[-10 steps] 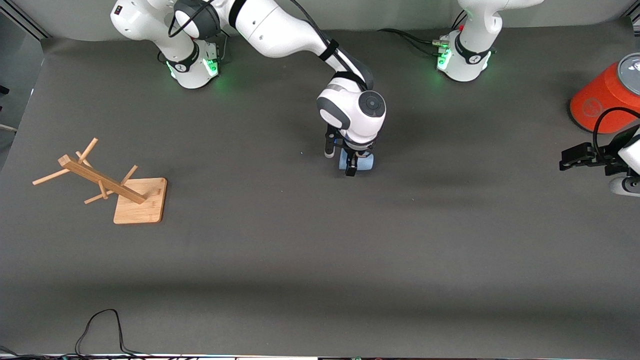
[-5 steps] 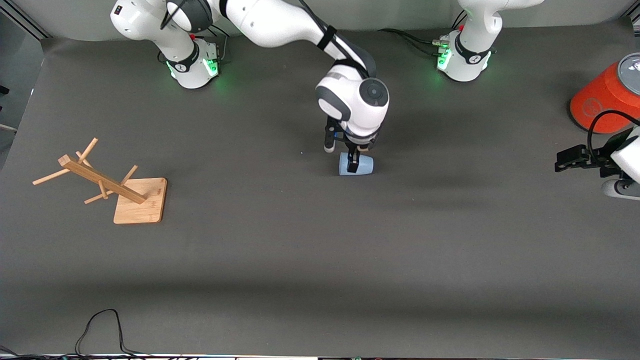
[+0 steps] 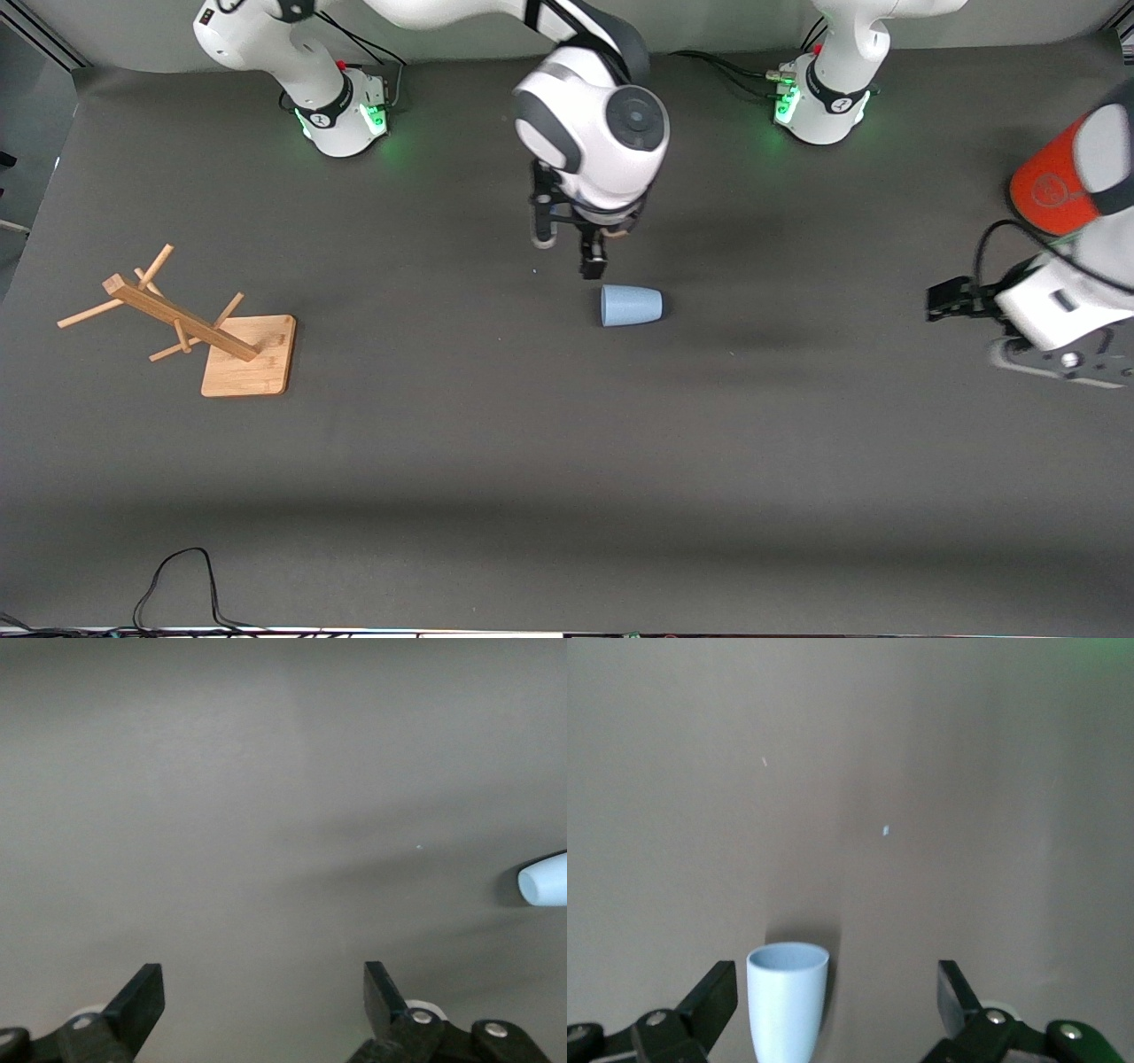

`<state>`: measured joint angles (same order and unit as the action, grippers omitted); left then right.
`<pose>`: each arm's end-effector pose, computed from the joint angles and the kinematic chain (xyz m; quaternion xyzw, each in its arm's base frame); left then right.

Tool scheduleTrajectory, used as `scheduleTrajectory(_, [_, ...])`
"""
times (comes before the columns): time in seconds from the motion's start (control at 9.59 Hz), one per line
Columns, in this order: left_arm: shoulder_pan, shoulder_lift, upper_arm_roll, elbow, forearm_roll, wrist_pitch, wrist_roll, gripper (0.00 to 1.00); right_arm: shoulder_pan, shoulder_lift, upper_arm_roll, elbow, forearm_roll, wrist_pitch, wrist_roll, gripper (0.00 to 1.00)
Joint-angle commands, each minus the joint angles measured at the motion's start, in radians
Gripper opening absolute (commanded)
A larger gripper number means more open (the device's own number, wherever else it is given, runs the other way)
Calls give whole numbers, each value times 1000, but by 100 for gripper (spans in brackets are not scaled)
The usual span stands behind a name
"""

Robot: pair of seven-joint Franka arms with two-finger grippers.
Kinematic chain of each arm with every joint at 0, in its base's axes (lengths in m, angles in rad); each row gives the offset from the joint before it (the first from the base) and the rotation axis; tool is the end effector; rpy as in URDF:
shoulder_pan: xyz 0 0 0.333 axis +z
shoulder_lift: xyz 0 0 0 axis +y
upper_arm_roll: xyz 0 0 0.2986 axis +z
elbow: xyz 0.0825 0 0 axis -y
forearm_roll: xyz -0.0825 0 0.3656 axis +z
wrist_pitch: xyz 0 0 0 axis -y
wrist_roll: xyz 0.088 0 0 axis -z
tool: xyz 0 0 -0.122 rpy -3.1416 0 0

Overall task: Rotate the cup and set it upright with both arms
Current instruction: 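Release the cup and raise the right gripper while the left gripper approaches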

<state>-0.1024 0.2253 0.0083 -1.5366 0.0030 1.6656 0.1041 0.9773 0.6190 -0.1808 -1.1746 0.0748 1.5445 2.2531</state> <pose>0.5949 -0.0562 0.4873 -0.9939 0.0991 0.0481 0.0022 0.4410 0.5048 0.3923 0.7452 -0.6558 0.0111 0.1203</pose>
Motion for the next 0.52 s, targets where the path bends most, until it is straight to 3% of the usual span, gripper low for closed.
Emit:
scheduleTrajectory(0.0, [-86, 38, 12, 7, 11, 46, -110, 100, -87, -111, -2, -26, 7, -117, -261, 100])
scheduleTrajectory(0.21, [-195, 103, 12, 9, 37, 104, -290, 100, -202, -194, -2, -40, 2, -194, -517, 100])
scheduleTrajectory(0.42, [-342, 182, 12, 16, 86, 167, -512, 100, -342, -348, 6, -168, 2, -189, -782, 100])
